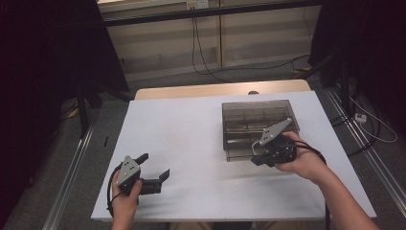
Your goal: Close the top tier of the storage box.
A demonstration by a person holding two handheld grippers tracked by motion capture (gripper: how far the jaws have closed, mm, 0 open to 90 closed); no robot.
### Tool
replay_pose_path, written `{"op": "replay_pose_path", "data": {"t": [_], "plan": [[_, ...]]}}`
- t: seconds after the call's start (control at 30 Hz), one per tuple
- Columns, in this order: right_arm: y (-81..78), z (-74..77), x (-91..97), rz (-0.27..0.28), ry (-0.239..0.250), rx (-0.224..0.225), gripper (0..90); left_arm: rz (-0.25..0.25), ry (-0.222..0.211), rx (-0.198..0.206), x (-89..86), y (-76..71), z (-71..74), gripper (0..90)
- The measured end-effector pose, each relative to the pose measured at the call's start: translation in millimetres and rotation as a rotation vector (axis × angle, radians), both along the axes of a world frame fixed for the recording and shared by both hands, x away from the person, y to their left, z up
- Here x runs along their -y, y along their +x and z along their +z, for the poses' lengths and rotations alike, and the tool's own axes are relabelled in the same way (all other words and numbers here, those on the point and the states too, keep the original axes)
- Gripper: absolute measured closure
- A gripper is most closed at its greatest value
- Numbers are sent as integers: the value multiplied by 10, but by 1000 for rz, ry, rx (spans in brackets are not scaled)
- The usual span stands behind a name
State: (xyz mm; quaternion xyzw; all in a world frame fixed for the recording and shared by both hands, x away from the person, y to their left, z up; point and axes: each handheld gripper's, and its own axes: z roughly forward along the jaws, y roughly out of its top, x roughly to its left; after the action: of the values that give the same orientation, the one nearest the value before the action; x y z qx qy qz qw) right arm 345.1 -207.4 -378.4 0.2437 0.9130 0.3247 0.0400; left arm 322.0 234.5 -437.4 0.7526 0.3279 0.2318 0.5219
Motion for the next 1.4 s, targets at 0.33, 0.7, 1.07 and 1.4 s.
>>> {"op": "replay_pose_path", "data": {"t": [0.33, 0.7, 1.07, 1.4], "plan": [[21, 10, 5, -11, 0, 16, 900, -1, -1, 0, 7, -2, 1, 23], [40, 11, 8, -15, 1, 28, 900, 0, 0, 0, 5, -2, 2, 23], [65, 15, 6, -29, -1, 41, 900, -1, 2, -1, 6, -3, 2, 23], [97, 21, -4, -28, -3, 37, 900, 0, 1, -1, 3, -2, 1, 23]]}}
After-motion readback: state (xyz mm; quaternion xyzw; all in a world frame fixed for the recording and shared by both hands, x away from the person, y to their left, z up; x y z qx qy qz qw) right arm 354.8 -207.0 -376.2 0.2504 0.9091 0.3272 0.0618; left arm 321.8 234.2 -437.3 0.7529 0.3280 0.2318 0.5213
